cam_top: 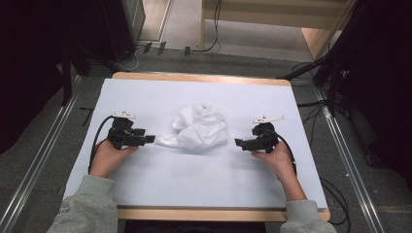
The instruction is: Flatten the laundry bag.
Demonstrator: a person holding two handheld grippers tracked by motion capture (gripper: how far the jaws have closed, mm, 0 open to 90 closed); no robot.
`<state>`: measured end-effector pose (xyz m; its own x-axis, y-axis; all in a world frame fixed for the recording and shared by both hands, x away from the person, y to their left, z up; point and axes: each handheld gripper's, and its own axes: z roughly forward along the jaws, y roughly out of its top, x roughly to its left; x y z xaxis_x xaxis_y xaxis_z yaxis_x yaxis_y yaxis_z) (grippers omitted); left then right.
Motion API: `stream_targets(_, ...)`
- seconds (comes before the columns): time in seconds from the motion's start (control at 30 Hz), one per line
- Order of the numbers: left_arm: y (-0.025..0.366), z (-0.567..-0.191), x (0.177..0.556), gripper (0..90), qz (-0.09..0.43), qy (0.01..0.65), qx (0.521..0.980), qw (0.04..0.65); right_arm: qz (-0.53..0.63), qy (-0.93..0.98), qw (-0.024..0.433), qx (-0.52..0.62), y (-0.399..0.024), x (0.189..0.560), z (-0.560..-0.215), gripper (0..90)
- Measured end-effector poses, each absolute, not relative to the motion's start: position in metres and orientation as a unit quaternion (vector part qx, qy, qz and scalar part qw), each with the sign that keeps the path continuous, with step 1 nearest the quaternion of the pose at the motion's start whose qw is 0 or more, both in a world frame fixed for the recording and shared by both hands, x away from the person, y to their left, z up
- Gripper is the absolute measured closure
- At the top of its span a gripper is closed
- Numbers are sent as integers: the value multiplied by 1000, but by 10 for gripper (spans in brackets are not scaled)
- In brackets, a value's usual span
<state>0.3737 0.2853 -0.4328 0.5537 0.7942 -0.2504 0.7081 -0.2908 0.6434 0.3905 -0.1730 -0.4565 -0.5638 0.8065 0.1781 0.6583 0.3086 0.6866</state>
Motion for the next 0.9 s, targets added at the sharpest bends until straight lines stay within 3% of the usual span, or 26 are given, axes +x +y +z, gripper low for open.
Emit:
stream_targets(0.27,283,-426,375,426,47,467,799,376,378,802,94,452,-170,389,-451,250)
stream_targets(0.6,251,-430,395,447,45,437,823,360,398,811,107,416,-143,398,-422,404)
stream_targets(0.9,230,-444,405,465,31,426,830,357,406,819,109,390,-117,414,-408,399)
